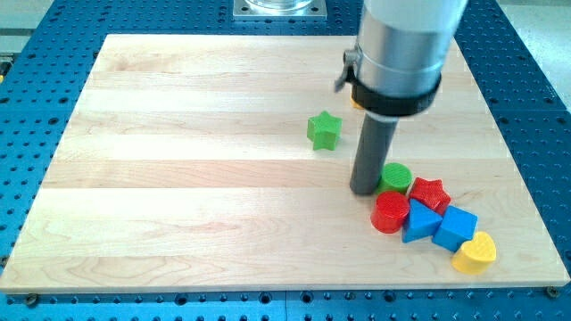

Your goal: Push the green star into the red circle

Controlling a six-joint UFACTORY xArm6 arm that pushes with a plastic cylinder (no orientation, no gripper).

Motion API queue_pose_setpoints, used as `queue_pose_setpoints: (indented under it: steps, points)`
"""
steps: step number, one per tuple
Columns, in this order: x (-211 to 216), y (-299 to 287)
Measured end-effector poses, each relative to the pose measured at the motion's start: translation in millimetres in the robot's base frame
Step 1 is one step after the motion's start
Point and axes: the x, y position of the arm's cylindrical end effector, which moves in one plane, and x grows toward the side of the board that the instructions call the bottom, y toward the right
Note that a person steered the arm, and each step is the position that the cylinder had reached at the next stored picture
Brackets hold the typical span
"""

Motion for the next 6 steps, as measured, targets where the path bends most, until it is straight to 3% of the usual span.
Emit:
queue_pose_setpoints:
  steps: [1, 2, 3, 4, 5, 6]
  points:
    - [-0.5, -51.7]
    - [-53.8, -104.7]
    - [-122.0, -74.8]
    - [-113.8, -34.6]
    - [-29.6, -6.9]
    - [-53.9, -11.4]
